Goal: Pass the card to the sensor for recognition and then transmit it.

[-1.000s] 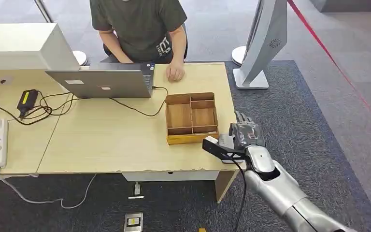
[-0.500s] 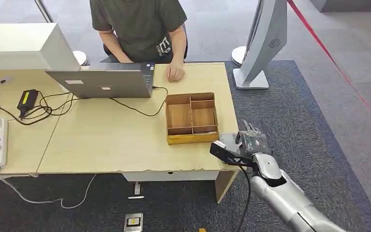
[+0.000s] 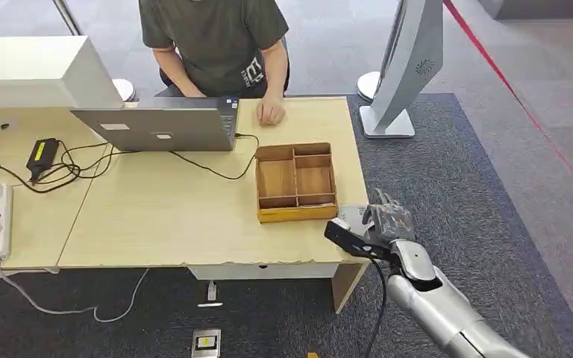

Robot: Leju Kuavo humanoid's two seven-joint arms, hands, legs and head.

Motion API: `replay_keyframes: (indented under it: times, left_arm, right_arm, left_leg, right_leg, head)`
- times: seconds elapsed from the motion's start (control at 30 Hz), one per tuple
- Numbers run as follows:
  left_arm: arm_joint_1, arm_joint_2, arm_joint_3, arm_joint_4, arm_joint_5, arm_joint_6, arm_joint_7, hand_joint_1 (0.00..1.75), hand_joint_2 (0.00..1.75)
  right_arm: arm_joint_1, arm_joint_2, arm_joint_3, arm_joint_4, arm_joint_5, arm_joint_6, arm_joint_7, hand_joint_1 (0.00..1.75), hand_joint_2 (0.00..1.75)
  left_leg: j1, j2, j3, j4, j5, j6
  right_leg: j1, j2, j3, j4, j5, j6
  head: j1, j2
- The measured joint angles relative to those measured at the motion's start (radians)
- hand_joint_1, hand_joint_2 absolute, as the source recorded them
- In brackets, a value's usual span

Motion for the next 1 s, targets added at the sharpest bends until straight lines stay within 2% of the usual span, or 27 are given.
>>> replay_keyframes:
  times: [0.1, 0.3, 0.5, 0.63, 0.8, 1.0]
  left_arm:
    - [0.0, 0.0, 0.0, 0.0, 0.003, 0.0, 0.006, 0.0, 1.75]
    - [0.0, 0.0, 0.0, 0.0, 0.009, 0.0, 0.007, 0.0, 1.75]
    - [0.0, 0.0, 0.0, 0.0, -0.01, -0.004, -0.005, 0.0, 1.75]
    - [0.0, 0.0, 0.0, 0.0, -0.019, -0.011, -0.019, 0.0, 1.75]
    - [0.0, 0.0, 0.0, 0.0, -0.034, -0.016, -0.027, 0.0, 1.75]
    - [-0.002, -0.002, 0.0, 0.0, -0.037, -0.01, -0.041, 0.0, 1.75]
  right_arm:
    - [-0.006, 0.0, 0.006, -0.001, 0.006, -0.001, 0.003, 1.75, 1.75]
    - [-0.043, -0.027, 0.017, -0.061, 0.026, 0.016, 0.052, 1.75, 1.75]
    - [-0.11, -0.078, 0.017, -0.193, 0.094, 0.105, 0.098, 1.75, 1.75]
    - [-0.161, -0.098, 0.018, -0.277, 0.129, 0.164, 0.096, 1.75, 1.75]
    - [-0.211, -0.086, 0.037, -0.336, 0.178, 0.202, 0.084, 1.75, 1.75]
    - [-0.272, -0.036, 0.084, -0.329, 0.21, 0.195, 0.051, 1.75, 1.75]
  left_leg:
    - [0.0, 0.0, 0.0, 0.0, 0.0, 0.0]
    - [0.0, 0.0, 0.0, 0.0, 0.0, 0.0]
    - [0.0, 0.0, -0.001, 0.0, 0.0, 0.0]
    - [0.0, 0.0, -0.001, 0.0, 0.0, 0.0]
    - [0.0, 0.0, -0.001, 0.0, 0.001, 0.0]
    - [0.0, 0.0, -0.001, 0.0, 0.001, 0.0]
  right_leg:
    - [0.0, 0.0, 0.0, 0.0, 0.0, 0.0]
    - [0.0, 0.0, 0.0, 0.0, 0.0, 0.0]
    - [0.0, 0.0, -0.001, 0.0, 0.001, 0.0]
    - [0.0, 0.0, -0.001, 0.0, 0.001, 0.0]
    - [0.0, 0.0, -0.001, 0.001, 0.001, 0.0]
    - [0.0, 0.0, -0.001, 0.001, 0.001, 0.0]
  head:
    - [0.0, 0.0]
    - [0.0, 0.0]
    - [0.0, 0.0]
    - [0.0, 0.0]
    - [0.0, 0.0]
    - [0.0, 0.0]
